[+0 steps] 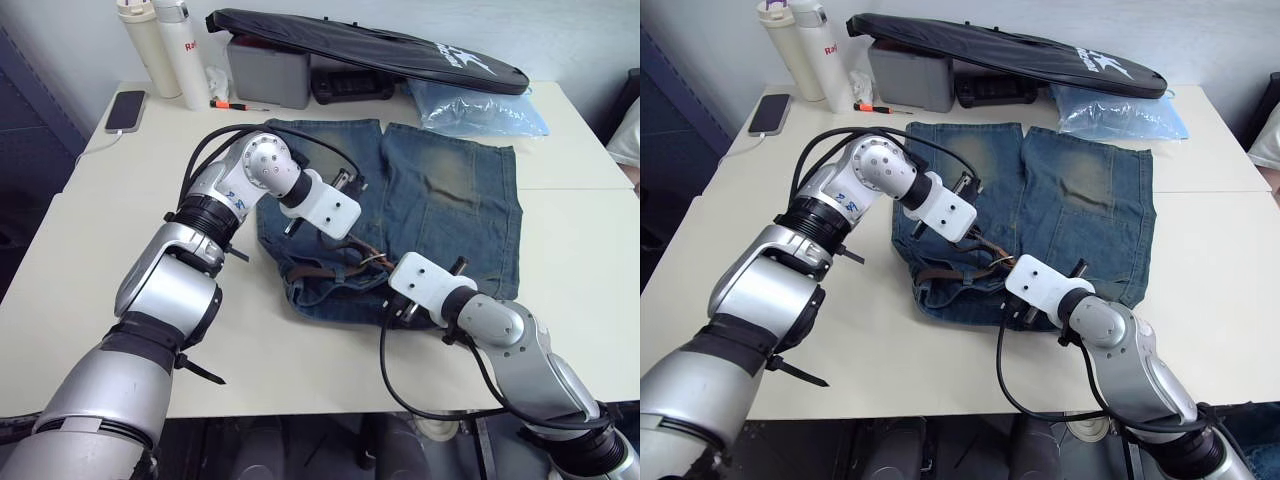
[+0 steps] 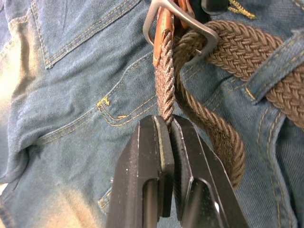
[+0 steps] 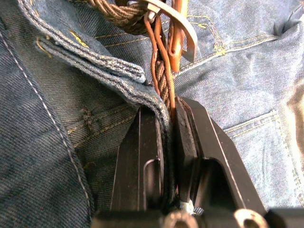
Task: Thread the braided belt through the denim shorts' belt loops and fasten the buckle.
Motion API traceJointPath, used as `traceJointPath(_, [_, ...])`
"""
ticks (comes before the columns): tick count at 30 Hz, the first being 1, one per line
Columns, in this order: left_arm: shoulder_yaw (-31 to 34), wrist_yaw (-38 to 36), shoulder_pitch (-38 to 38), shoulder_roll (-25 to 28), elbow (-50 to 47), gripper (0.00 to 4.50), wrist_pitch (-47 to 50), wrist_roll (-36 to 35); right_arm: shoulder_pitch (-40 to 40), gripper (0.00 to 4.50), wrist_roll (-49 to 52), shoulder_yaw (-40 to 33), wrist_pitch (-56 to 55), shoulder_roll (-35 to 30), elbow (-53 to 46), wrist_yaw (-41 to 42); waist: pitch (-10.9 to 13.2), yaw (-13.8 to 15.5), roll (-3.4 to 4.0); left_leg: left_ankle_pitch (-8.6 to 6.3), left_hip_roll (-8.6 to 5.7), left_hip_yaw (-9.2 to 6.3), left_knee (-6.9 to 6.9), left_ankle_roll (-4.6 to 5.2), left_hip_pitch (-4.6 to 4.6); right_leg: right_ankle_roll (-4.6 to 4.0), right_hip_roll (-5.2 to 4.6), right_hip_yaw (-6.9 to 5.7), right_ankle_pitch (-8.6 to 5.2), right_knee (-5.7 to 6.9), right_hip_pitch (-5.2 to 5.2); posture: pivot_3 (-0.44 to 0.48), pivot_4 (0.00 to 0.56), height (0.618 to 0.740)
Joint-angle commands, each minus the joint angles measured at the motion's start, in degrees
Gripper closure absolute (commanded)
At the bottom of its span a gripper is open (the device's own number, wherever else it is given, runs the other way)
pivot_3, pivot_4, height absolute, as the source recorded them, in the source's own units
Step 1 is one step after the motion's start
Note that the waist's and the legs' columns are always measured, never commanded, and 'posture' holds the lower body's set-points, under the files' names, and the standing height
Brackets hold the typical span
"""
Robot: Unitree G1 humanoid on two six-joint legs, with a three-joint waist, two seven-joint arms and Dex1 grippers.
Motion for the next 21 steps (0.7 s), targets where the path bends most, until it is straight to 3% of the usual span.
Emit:
traceJointPath(1, [0.2, -4.3, 4.2, 1.4, -8.7, 4.50, 8.6, -1.1, -1.0, 4.45, -1.3, -1.3, 0.0, -0.2, -1.1, -1.2, 0.0, -0.1, 0.00, 0.00, 0.00, 0.00, 0.00, 0.00, 0.00, 0.00, 0.00, 0.00, 0.00, 0.00, 0.00, 0.000, 0.150, 0.740])
traceJointPath(5, [0.4, -10.6, 10.9, 3.3, -23.0, 4.50, 23.0, -3.8, -1.4, 4.45, -0.9, -1.7, -0.2, -0.3, -0.7, -0.9, 0.0, 0.0, 0.00, 0.00, 0.00, 0.00, 0.00, 0.00, -0.01, 0.00, 0.00, 0.02, 0.00, 0.02, -0.03, 0.000, 0.150, 0.740])
traceJointPath(10, [0.8, -9.6, 14.6, 2.8, -32.4, 4.50, 31.9, -4.6, -2.4, 4.45, -0.5, -1.6, -0.6, -0.1, 0.1, -0.5, 0.0, 0.1, 0.00, 0.00, 0.00, 0.00, 0.02, 0.00, -0.01, 0.00, 0.00, 0.03, 0.00, 0.05, -0.03, 0.000, 0.150, 0.740])
traceJointPath(17, [1.4, -2.7, 13.0, -1.1, -30.9, 4.50, 33.6, -3.3, -3.6, 4.45, -0.2, -0.7, -0.9, 0.4, 0.6, -0.1, 0.0, 0.1, 0.00, 0.00, 0.00, 0.00, 0.03, 0.00, 0.00, 0.00, 0.00, 0.02, 0.00, 0.04, -0.02, 0.000, 0.150, 0.740])
traceJointPath(21, [0.6, 1.3, 11.1, -1.2, -27.1, 4.50, 29.7, -0.5, -3.8, 4.45, 0.0, -0.1, -0.8, 0.7, 0.4, 0.2, 0.0, 0.1, 0.00, 0.00, 0.00, 0.00, 0.03, 0.00, 0.00, 0.00, 0.00, 0.02, 0.00, 0.05, -0.02, 0.000, 0.150, 0.740])
